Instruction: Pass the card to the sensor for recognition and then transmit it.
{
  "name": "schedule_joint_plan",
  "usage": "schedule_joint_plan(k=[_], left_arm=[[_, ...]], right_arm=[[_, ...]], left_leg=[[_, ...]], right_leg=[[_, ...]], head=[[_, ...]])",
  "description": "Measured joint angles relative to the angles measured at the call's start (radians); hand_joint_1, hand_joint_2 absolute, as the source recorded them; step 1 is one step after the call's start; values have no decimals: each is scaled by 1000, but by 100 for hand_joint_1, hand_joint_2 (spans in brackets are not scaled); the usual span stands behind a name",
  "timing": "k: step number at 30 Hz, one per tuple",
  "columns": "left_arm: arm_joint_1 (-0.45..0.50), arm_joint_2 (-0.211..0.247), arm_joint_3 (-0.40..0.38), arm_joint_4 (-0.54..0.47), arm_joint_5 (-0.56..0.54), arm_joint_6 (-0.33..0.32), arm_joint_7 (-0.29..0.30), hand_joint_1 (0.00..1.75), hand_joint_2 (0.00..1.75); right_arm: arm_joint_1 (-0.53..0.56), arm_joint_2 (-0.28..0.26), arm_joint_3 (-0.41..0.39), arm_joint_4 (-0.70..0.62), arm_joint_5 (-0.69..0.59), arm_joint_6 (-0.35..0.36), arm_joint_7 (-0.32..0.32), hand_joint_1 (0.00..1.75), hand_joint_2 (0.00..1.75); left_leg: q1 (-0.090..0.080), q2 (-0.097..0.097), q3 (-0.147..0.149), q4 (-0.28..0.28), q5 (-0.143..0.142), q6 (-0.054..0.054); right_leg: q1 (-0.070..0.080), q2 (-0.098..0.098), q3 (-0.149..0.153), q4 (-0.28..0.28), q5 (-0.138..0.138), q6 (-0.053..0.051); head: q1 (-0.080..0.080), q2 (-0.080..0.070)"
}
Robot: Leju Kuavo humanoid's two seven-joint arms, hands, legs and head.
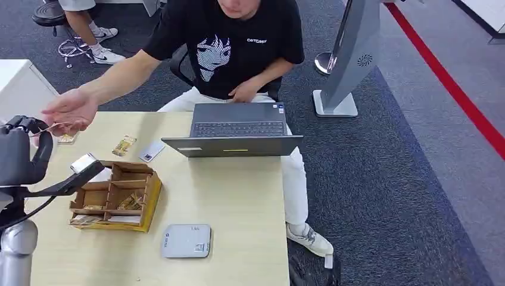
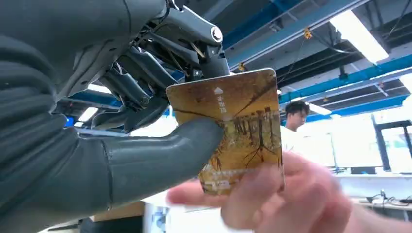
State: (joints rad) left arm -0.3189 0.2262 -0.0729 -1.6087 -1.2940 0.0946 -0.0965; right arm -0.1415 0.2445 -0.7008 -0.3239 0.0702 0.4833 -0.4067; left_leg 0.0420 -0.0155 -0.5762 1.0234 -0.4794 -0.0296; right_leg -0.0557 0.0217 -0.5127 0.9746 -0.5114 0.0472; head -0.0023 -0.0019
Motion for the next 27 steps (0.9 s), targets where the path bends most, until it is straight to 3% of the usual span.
schedule_joint_plan(k=[11,12,13,22,27], left_arm=[[2,6,20,39,-3,6,2,175,175],[3,6,22,41,-3,6,2,138,175],[3,6,24,43,-3,6,2,5,175],[43,-15,41,20,27,21,-3,0,175],[96,-55,54,-62,93,78,-62,0,175]], right_arm=[[-1,0,3,3,-13,2,0,0,175],[-1,0,3,4,-14,2,0,0,175],[-1,0,3,4,-17,2,0,0,175],[-1,-1,3,5,-35,-8,-8,0,175],[1,-1,2,5,-52,-19,-24,0,175]], left_leg=[[0,1,0,0,0,0],[0,1,0,0,0,0],[0,2,0,0,-1,0],[0,2,-1,0,-1,0],[0,2,-1,0,-1,0]], right_leg=[[0,1,0,0,0,0],[0,2,-1,0,0,0],[0,2,-1,0,0,0],[0,2,-1,0,0,0],[0,2,-1,0,0,0]], head=[[0,0],[0,0],[0,0],[0,0],[0,0]])
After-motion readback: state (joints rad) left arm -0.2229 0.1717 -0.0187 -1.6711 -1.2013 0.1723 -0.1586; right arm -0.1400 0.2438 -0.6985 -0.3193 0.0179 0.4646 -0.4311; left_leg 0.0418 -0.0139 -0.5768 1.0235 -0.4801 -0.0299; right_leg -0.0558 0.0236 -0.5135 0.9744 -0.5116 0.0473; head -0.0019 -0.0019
